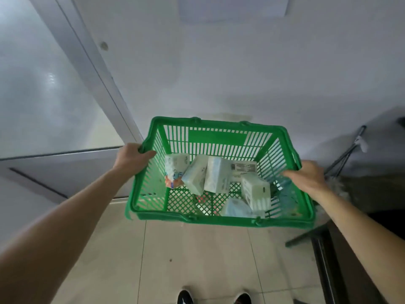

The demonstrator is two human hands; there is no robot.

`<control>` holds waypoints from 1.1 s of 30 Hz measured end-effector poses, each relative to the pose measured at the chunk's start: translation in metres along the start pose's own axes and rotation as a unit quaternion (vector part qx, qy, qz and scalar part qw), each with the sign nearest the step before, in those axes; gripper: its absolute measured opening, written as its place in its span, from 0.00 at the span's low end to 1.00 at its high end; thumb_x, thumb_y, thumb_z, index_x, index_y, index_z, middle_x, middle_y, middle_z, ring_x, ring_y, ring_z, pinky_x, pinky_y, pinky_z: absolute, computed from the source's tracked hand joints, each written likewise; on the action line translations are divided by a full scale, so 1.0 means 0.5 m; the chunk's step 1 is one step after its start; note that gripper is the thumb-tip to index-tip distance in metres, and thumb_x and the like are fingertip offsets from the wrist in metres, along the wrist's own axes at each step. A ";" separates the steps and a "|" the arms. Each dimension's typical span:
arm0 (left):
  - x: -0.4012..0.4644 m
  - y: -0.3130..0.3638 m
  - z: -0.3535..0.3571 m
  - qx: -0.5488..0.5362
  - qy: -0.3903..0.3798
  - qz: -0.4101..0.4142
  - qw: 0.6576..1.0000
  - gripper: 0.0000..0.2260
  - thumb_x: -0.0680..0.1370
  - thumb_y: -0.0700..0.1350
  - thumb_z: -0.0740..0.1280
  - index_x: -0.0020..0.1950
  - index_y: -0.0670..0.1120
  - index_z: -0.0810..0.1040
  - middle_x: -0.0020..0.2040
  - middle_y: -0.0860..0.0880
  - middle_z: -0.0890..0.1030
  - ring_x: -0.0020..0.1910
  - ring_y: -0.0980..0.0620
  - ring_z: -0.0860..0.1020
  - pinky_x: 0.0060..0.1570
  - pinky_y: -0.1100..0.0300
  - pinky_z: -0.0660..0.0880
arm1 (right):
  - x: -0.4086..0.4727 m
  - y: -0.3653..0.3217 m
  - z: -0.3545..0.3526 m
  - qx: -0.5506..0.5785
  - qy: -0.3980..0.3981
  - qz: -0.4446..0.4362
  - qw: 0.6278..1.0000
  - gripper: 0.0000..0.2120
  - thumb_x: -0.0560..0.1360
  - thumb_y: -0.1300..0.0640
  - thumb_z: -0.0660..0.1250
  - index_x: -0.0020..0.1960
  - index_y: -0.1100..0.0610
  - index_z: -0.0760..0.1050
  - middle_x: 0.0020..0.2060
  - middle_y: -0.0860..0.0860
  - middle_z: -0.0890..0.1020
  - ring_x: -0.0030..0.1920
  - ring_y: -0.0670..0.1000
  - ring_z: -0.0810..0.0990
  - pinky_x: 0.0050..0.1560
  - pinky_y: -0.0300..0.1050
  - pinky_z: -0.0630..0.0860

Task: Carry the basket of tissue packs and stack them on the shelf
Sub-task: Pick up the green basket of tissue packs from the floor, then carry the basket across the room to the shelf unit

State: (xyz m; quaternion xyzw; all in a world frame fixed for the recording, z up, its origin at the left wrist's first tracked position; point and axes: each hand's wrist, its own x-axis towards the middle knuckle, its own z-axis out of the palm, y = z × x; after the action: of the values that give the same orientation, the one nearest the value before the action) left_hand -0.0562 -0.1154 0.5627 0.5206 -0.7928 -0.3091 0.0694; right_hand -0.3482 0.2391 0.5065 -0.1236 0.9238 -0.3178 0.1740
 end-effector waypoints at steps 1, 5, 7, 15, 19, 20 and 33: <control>-0.012 0.028 -0.018 -0.001 0.007 0.006 1.000 0.16 0.78 0.51 0.72 0.36 0.42 0.79 0.30 0.47 0.76 0.28 0.53 0.73 0.27 0.62 0.65 | -0.005 -0.016 -0.042 0.004 0.001 -0.006 1.000 0.10 0.68 0.55 0.79 0.38 0.60 0.82 0.31 0.53 0.81 0.33 0.51 0.79 0.31 0.40 0.69; -0.018 0.137 -0.066 -0.027 0.018 0.045 0.998 0.17 0.77 0.51 0.73 0.36 0.40 0.78 0.31 0.45 0.75 0.29 0.48 0.73 0.31 0.60 0.67 | -0.009 -0.054 -0.188 0.013 0.016 -0.007 1.000 0.11 0.68 0.54 0.81 0.41 0.59 0.83 0.33 0.50 0.80 0.33 0.47 0.76 0.30 0.38 0.67; -0.010 0.191 -0.075 -0.027 0.028 0.064 0.997 0.18 0.76 0.52 0.75 0.34 0.40 0.78 0.31 0.44 0.76 0.30 0.46 0.74 0.33 0.59 0.69 | -0.018 -0.061 -0.250 0.015 0.030 -0.002 0.999 0.12 0.67 0.52 0.81 0.39 0.59 0.82 0.34 0.52 0.81 0.36 0.51 0.78 0.31 0.40 0.68; -0.016 0.362 -0.050 -0.061 -0.027 0.154 0.986 0.19 0.75 0.52 0.75 0.34 0.39 0.80 0.32 0.41 0.79 0.31 0.44 0.77 0.32 0.60 0.71 | -0.099 -0.006 -0.392 0.044 0.105 0.052 0.992 0.10 0.69 0.55 0.80 0.48 0.57 0.85 0.43 0.53 0.87 0.38 0.47 0.81 0.35 0.40 0.73; -0.026 0.462 -0.026 -0.045 -0.080 0.223 0.971 0.22 0.75 0.55 0.75 0.40 0.34 0.83 0.38 0.34 0.85 0.36 0.37 0.84 0.36 0.54 0.76 | -0.189 0.043 -0.439 0.064 0.173 0.117 0.976 0.13 0.70 0.53 0.79 0.51 0.59 0.86 0.46 0.55 0.87 0.45 0.52 0.84 0.44 0.45 0.78; -0.032 0.489 -0.017 -0.043 -0.089 0.244 0.965 0.22 0.75 0.55 0.75 0.40 0.35 0.83 0.38 0.34 0.85 0.37 0.37 0.84 0.37 0.53 0.77 | -0.218 0.059 -0.449 0.076 0.188 0.136 0.970 0.14 0.70 0.53 0.79 0.52 0.60 0.86 0.46 0.55 0.87 0.44 0.52 0.83 0.44 0.45 0.78; -0.364 0.725 0.241 -0.002 -0.291 0.460 0.839 0.22 0.74 0.56 0.76 0.36 0.37 0.82 0.34 0.38 0.84 0.33 0.41 0.82 0.35 0.54 0.75 | -0.754 0.352 -0.475 0.198 0.367 0.372 0.829 0.20 0.68 0.52 0.81 0.52 0.64 0.81 0.44 0.61 0.85 0.45 0.60 0.86 0.47 0.50 0.84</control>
State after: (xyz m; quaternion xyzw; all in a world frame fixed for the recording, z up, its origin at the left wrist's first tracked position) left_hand -0.3105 0.1895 0.7088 -0.0180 -0.9242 -0.3802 -0.0295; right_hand -0.1212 0.6313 0.6623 0.3926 0.8128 -0.4272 -0.0524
